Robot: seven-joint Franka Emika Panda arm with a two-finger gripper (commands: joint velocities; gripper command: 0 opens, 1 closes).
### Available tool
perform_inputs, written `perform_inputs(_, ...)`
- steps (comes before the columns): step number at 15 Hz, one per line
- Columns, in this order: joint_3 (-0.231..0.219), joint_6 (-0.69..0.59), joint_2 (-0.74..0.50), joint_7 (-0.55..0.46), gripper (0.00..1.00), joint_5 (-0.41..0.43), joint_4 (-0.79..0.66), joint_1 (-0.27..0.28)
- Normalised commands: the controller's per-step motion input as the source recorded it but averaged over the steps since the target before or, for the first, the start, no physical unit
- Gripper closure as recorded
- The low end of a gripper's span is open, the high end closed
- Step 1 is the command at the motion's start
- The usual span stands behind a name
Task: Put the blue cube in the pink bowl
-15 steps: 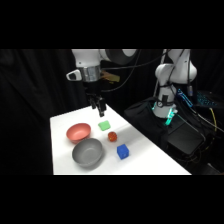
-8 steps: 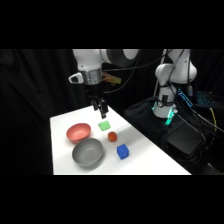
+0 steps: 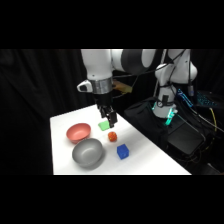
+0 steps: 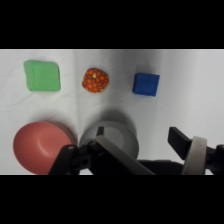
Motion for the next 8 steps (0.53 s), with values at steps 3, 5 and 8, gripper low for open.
perform_inputs(3,0.054,0.27,-0.04,0.37,0.00,0.001,-0.16,0.116)
perform_inputs(5,0.037,0.35,0.03,0.34,0.00,-0.029,-0.16,0.100)
perform_inputs(8,0.028,0.35,0.04,0.29,0.00,-0.036,-0.18,0.093)
